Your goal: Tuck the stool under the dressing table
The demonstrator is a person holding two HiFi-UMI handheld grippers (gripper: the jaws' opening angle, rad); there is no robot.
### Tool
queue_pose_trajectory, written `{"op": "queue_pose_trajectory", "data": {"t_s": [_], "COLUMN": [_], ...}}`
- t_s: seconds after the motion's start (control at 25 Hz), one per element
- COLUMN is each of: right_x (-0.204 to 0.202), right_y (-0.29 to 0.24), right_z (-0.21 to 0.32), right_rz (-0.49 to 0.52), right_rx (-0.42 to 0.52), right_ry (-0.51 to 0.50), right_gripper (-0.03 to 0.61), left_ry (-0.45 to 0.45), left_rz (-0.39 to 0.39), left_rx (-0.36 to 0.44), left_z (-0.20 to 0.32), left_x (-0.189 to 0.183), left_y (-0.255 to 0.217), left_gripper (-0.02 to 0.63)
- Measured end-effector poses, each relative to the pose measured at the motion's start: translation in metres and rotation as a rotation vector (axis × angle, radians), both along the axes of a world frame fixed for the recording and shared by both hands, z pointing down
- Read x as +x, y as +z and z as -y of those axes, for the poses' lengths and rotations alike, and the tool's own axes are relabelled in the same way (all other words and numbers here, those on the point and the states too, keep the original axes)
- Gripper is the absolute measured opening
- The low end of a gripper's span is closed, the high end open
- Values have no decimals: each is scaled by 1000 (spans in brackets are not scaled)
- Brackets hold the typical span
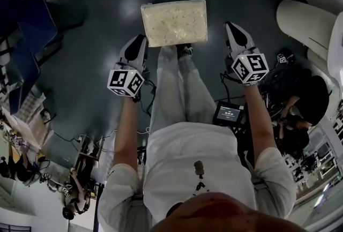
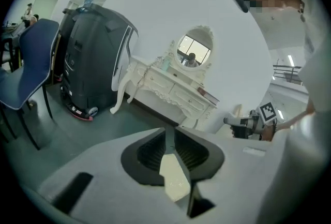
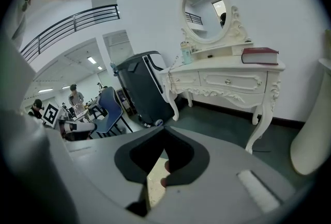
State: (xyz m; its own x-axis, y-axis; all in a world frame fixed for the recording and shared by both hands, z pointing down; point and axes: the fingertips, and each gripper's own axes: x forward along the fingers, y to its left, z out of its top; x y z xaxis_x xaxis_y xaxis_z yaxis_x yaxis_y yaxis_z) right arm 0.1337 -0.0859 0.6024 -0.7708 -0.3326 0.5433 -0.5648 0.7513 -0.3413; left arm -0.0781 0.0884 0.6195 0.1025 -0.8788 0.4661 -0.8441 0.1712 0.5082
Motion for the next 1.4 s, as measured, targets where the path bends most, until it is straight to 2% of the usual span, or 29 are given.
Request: {"op": "queue_pose_trajectory", "data": {"t_s": [0.16,0.32,0.4,0.48,0.68,0.76,0.84,0.96,1.2,1.4], "right_x": [6,25,34,37,27,26,27,32,40,37], "right_y": [75,153,186,216,269,287,304,327,360,369], "right_z": [1,-15,-25,-32,-47,-53,-55,-55,-58,-55], "right_rz": [-54,-122,-146,-167,-224,-247,-272,-315,-375,-364], "right_rx": [-48,-136,-184,-224,-261,-280,-303,-337,-390,-440], "right_ry": [18,48,59,67,29,12,12,23,24,51], "right_gripper": [8,8,8,9,13,75,108,164,238,264], "left_ry": [7,-29,-34,-40,-57,-41,-32,-55,-92,-38], "left_rz": [-60,-76,-82,-94,-119,-115,-113,-134,-177,-187], "left_rx": [-41,-124,-184,-242,-329,-372,-420,-453,-465,-487], "left_z": [4,-8,-17,-26,-46,-55,-62,-65,-61,-55], "left_x": [-1,-3,-1,-1,-4,0,2,0,-7,-10], "left_y": [69,137,171,203,258,279,300,322,338,346], "left_gripper": [58,61,88,144,184,207,219,232,256,279]}}
